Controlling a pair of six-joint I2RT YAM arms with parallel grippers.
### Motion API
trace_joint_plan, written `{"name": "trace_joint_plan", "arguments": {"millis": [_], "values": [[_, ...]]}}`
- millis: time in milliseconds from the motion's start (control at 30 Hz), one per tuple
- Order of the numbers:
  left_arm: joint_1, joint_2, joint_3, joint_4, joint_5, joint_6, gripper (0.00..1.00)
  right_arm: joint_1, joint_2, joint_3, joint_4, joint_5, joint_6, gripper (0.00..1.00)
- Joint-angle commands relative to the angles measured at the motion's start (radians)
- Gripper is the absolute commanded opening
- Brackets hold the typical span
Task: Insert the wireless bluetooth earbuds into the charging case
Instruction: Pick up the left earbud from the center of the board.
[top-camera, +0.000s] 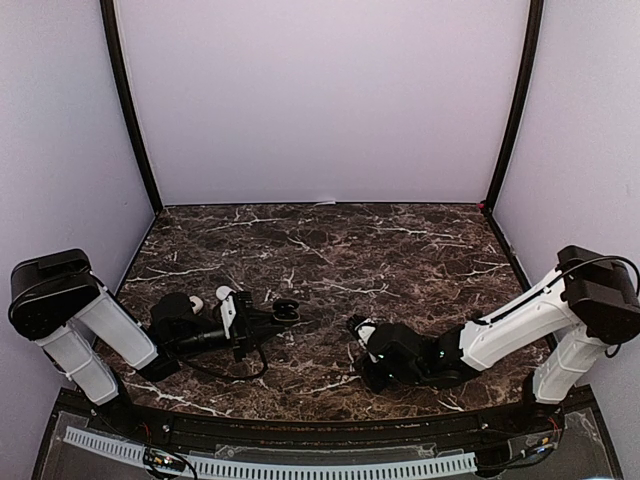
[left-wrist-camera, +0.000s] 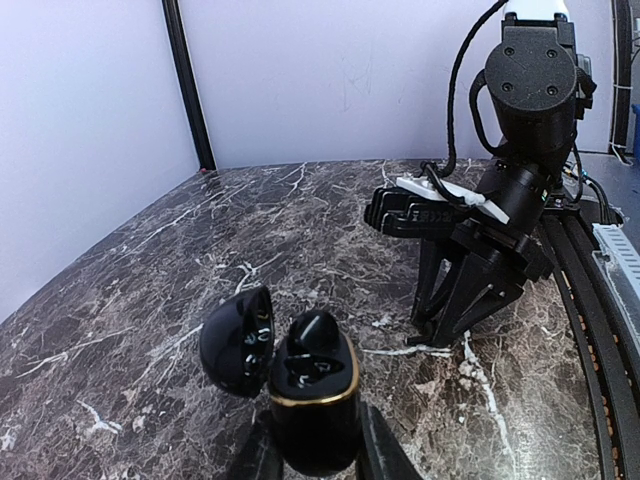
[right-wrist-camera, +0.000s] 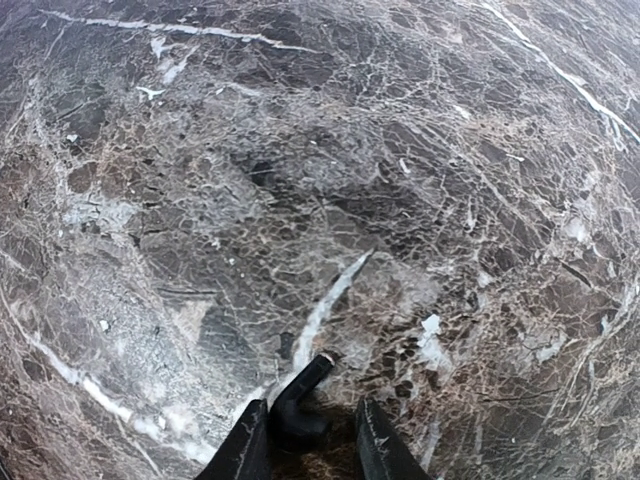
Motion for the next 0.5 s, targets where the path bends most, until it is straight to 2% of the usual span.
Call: {"name": "trace_joint_plan", "arguments": {"millis": [0,133,467], "values": [[0.005,-0.004,0.019,0.01,0.013,-0.007,0.0,0.006,0.01,-0.04,-0.107,-0.009,0.012,0.26],[0.005,-0.002,0.019,0.01,0.012,-0.006,0.0,0.006,0.012,-0.038,-0.095,-0.027,-0.009,0.2],[0.005,0.0,0.021,0.01,0.013,-0.008,0.0,0.006,-0.004,-0.038,-0.119,-0.01,-0.003,0.21]]}}
